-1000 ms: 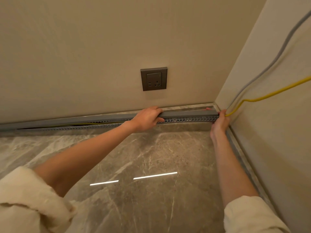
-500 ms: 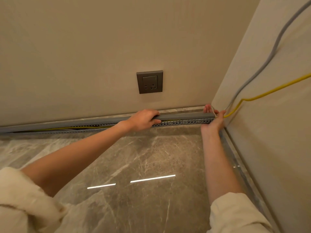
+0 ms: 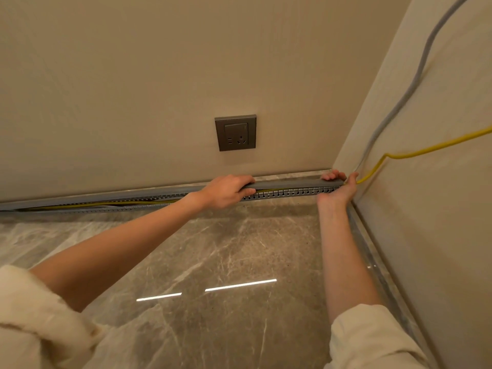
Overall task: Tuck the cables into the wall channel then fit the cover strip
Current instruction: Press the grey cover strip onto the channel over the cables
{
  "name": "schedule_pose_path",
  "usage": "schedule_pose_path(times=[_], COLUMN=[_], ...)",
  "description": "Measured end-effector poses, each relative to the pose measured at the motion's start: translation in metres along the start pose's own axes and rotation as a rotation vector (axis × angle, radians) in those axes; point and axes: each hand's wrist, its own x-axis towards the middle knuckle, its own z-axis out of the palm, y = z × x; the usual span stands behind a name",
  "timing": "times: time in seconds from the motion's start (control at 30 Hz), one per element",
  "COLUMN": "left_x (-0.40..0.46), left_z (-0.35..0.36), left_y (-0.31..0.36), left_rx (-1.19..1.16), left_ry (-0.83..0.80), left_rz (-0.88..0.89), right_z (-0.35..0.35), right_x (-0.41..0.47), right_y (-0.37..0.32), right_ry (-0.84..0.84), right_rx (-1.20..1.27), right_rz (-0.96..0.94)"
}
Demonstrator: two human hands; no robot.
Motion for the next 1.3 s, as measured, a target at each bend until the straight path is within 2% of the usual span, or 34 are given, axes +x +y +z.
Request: schedule_pose_path(times=[0.2,0.47,0.67,0.77,0.97,1.17,1.3], left_x=[-0.005,0.008,0.029,0.034,0.039,0.036,0.033], left_z=[0.006,0.01,0.015,0.012,0.004,0.007,0.012], left_y=[-0.002,0.015,0.038,0.039,0.039,0.038,0.034], left_rx=[0.092,0.251,0.221,0.167,0.139,0.123,0.164], left_ry=[0.117,0.182,0.13,0.119,0.14,0.095,0.099], left_rz=[0.06,0.106,0.103,0.06,0.071,0.08,0.08], right_z=[0.007,0.013,0.017,0.016,0.011,0.01,0.01], right_x=[-0.001,-0.001,-0.003,-0.007,-0.011,-0.007,-0.009], right_y=[-0.004,-0.004,-0.005,-0.002,0.009,0.025,0.024], right_ry=[0.0,0.066,0.088,0.052,-0.039,-0.055,-0.065], right_rx=[-0.001,-0.095,-0.095,-0.03,0.251,0.078,0.005], right_rz=[0.042,0.036,0.047,0.022,0.023,0.174,0.199])
